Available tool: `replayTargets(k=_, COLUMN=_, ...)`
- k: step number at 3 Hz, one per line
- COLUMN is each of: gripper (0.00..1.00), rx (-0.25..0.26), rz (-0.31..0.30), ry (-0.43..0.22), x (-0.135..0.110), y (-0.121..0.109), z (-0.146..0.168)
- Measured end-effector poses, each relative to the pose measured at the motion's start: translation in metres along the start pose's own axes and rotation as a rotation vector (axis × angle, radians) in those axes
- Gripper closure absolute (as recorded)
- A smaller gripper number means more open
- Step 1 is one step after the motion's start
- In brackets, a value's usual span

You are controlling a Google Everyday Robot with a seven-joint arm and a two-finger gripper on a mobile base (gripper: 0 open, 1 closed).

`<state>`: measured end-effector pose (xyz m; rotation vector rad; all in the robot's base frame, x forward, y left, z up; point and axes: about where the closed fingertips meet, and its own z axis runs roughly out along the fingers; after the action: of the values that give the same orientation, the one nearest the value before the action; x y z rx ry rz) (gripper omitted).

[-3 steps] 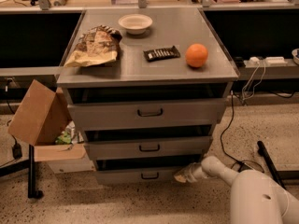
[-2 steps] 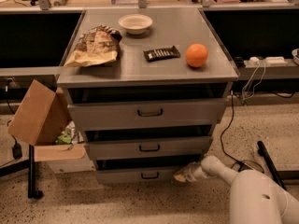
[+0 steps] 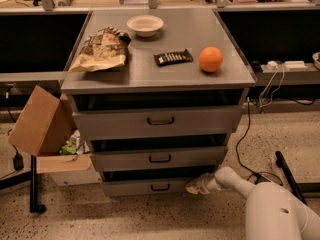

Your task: Close bottom drawer

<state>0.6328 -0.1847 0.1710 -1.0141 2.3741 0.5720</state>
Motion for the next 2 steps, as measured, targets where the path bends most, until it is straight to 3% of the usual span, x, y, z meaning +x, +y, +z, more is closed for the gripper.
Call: replayTargets(k=2, gripper=1.0, rx=0.001, rz=-0.007, ry=-0.009, x=-0.0058, y=-0.0042, z=0.0012)
